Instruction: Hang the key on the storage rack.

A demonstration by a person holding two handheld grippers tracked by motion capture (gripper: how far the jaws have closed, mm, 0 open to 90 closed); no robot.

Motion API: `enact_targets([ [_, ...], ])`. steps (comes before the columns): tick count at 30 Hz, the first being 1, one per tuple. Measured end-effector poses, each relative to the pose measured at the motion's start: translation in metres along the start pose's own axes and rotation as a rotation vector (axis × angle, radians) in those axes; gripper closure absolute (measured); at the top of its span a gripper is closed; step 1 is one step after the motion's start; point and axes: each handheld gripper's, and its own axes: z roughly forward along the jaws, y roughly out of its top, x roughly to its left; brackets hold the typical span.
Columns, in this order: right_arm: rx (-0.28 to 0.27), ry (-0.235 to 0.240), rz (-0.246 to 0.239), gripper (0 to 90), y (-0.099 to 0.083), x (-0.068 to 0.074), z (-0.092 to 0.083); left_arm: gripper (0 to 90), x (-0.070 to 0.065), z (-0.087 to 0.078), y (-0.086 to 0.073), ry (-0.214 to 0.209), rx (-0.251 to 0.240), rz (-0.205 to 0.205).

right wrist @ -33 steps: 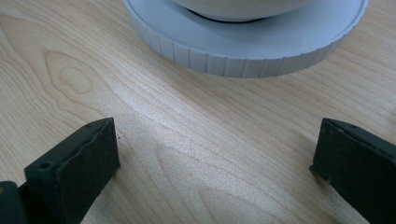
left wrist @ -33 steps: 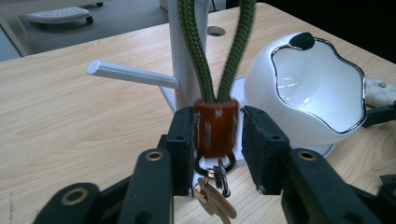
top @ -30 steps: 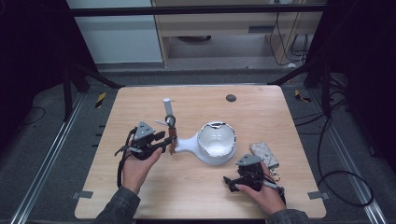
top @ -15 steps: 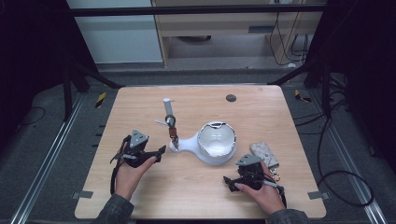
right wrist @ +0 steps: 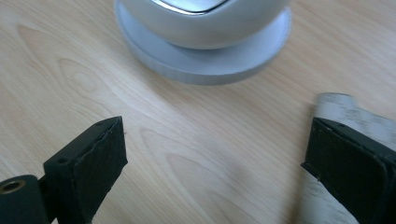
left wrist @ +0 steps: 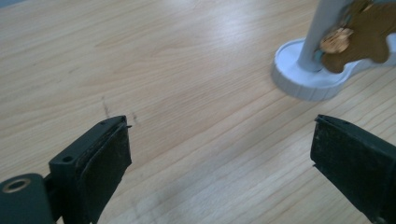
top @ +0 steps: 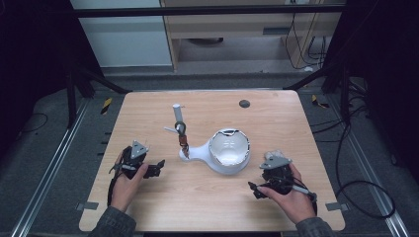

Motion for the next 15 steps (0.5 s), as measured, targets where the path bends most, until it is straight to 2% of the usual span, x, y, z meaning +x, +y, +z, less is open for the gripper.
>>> enact_targets([
  [1,0.000,0.000,0.000,5.7,0.000,0.000,0.000,4.9,0.000,0.000,0.000,0.000,0.000,0.000],
  [2,0.019,-0.020,0.014,5.9,0.003,-0.009,-0.006,4.9,0.002,0.003,-0.004,-0.004,0.017,-0.011],
  [3,0.019,-0.020,0.014,5.9,0.003,-0.009,-0.006,4.9,0.002,0.003,-0.004,-0.004,0.017,-0.011],
  [4,0.026,-0.033,0.026,6.1,0.004,-0.016,-0.011,4.8,0.002,0.005,-0.006,-0.004,0.033,-0.006],
  [9,0.028,-0.050,0.050,6.1,0.004,-0.028,-0.019,4.6,0.002,0.013,-0.011,0.009,0.074,-0.025],
  [10,0.027,-0.053,0.063,6.1,0.001,-0.033,-0.021,4.6,0.004,0.014,-0.013,0.012,0.084,-0.046],
  [11,0.027,-0.053,0.063,6.1,0.001,-0.033,-0.021,4.5,0.004,0.014,-0.013,0.012,0.084,-0.046],
  [12,0.036,-0.053,0.077,5.9,-0.002,-0.037,-0.023,4.3,0.006,0.016,-0.016,0.018,0.109,-0.060],
  [15,0.054,-0.056,0.088,5.8,-0.006,-0.041,-0.025,4.6,0.007,0.017,-0.018,0.019,0.108,-0.084],
])
